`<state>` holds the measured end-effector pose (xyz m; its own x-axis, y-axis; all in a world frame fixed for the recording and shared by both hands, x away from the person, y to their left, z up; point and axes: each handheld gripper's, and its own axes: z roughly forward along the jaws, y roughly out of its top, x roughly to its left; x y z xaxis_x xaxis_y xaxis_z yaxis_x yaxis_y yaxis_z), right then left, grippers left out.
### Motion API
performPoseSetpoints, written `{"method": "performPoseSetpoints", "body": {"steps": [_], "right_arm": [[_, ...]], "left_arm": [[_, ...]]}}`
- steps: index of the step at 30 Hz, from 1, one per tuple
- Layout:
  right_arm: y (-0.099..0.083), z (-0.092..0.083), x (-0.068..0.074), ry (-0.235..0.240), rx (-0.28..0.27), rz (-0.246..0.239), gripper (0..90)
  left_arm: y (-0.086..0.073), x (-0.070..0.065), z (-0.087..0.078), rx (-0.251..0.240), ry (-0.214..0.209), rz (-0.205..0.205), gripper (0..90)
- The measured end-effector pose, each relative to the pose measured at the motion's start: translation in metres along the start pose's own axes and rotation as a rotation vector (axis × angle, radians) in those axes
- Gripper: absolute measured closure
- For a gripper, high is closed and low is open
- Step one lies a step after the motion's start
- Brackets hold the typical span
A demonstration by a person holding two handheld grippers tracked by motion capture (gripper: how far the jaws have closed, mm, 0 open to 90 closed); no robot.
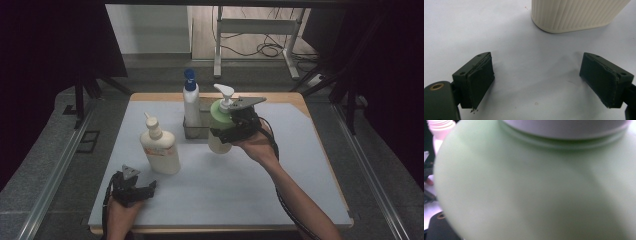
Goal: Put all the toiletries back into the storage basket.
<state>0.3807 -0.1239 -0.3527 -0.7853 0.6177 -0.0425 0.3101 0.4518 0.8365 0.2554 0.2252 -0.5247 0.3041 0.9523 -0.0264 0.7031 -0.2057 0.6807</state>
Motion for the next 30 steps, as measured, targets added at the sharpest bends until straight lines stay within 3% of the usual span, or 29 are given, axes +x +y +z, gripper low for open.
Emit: {"method": "performPoseSetpoints", "body": {"steps": [30], "right_arm": [[0.034,0.025,-0.035,-0.121,-0.007,0.065,12.0]], "left_arm": [[0.0,0.0,0.0,-0.001,-0.001,-0.002,11.8]]}}
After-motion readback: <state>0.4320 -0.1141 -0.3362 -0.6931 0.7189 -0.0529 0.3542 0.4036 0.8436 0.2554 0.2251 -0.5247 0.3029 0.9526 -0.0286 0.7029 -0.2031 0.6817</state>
